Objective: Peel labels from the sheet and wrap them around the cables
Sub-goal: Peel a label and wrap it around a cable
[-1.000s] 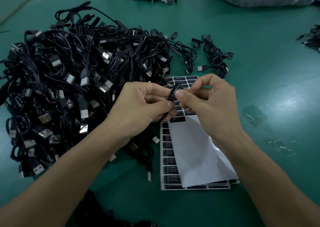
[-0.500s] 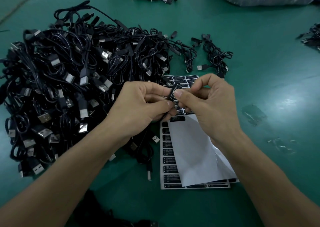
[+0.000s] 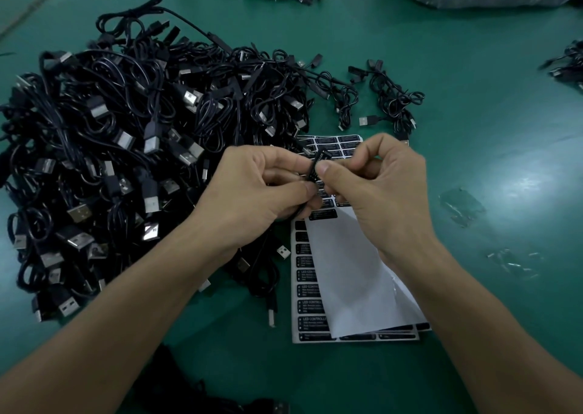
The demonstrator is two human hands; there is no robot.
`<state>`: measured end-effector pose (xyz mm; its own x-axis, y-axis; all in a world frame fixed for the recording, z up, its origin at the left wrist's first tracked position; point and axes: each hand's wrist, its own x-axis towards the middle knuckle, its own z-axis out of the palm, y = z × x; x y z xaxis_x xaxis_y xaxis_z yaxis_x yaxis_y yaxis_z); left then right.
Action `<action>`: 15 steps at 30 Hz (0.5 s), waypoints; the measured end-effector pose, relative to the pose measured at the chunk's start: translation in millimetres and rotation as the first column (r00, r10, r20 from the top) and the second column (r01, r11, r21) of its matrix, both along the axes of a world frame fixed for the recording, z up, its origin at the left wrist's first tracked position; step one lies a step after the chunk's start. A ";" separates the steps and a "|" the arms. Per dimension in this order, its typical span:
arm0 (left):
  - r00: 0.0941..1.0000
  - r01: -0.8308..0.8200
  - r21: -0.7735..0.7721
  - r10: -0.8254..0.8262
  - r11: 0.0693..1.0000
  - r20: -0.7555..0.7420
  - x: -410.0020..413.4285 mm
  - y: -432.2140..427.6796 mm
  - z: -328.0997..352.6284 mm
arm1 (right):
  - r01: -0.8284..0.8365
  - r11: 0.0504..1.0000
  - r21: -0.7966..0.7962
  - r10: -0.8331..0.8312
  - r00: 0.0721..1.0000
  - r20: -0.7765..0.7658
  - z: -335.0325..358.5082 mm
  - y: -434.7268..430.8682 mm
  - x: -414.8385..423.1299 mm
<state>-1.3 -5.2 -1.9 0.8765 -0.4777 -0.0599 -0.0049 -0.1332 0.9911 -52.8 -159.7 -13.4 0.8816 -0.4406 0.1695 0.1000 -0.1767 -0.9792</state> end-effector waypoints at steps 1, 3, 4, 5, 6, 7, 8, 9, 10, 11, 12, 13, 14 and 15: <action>1.000 0.003 0.000 -0.003 1.000 0.003 0.1 0.0 -0.1 | 0.008 1.000 -0.007 -0.008 1.000 -0.001 0.1 0.3 0.0; 1.000 0.008 -0.001 -0.008 1.000 0.007 -0.1 -0.2 0.1 | 0.022 1.000 -0.018 -0.022 1.000 0.001 0.2 0.4 -0.1; 1.000 0.007 -0.006 -0.007 1.000 0.005 -0.3 -0.1 0.3 | 0.025 1.000 -0.019 -0.025 1.000 0.002 0.4 0.4 0.0; 1.000 0.006 -0.010 -0.006 1.000 0.002 -0.3 0.0 0.8 | 0.029 0.999 -0.020 -0.029 1.000 0.001 0.5 0.5 0.0; 1.000 0.006 -0.012 -0.006 1.000 0.000 -0.5 0.2 1.1 | 0.032 0.999 -0.020 -0.032 0.999 0.001 0.7 0.7 0.1; 1.000 0.006 -0.014 -0.006 1.000 0.000 -0.7 0.4 1.5 | 0.036 0.999 -0.020 -0.036 0.999 0.001 0.6 0.9 0.1; 1.000 0.007 -0.014 -0.007 1.000 0.002 -1.0 0.3 1.7 | 0.040 0.999 -0.021 -0.040 0.999 0.002 0.7 1.1 0.2; 1.000 0.008 -0.013 -0.008 1.000 0.003 -1.2 0.2 1.8 | 0.044 0.999 -0.022 -0.044 0.999 0.004 1.0 1.3 0.2; 1.000 0.008 -0.013 -0.008 1.000 0.003 -1.4 0.0 1.8 | 0.046 0.999 -0.023 -0.046 0.999 0.006 1.2 1.6 0.2; 1.000 0.004 -0.015 -0.004 1.000 0.002 -1.7 -0.3 1.8 | 0.047 0.999 -0.023 -0.046 0.999 0.009 1.6 1.7 0.2; 1.000 -0.002 -0.019 0.002 1.000 0.002 -1.9 -0.7 1.4 | 0.045 0.999 -0.021 -0.044 0.999 0.010 2.1 2.0 0.0; 1.000 -0.009 -0.024 0.009 1.000 0.004 -2.1 -1.1 1.0 | 0.042 0.999 -0.018 -0.042 0.999 0.012 2.7 2.3 -0.2; 1.000 -0.016 -0.030 0.016 0.999 0.008 -2.5 -1.5 0.4 | 0.040 0.999 -0.014 -0.039 0.999 0.013 3.0 2.3 -0.5; 1.000 -0.022 -0.035 0.022 0.999 0.011 -3.0 -1.9 0.0 | 0.039 0.999 -0.009 -0.039 0.999 0.015 3.1 2.4 -0.8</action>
<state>-4.3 -7.0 -1.9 0.8873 -0.4599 -0.0333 -0.0139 -0.0988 0.9950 -53.6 -157.4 -10.3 0.8611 -0.4728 0.1871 0.1076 -0.1903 -0.9758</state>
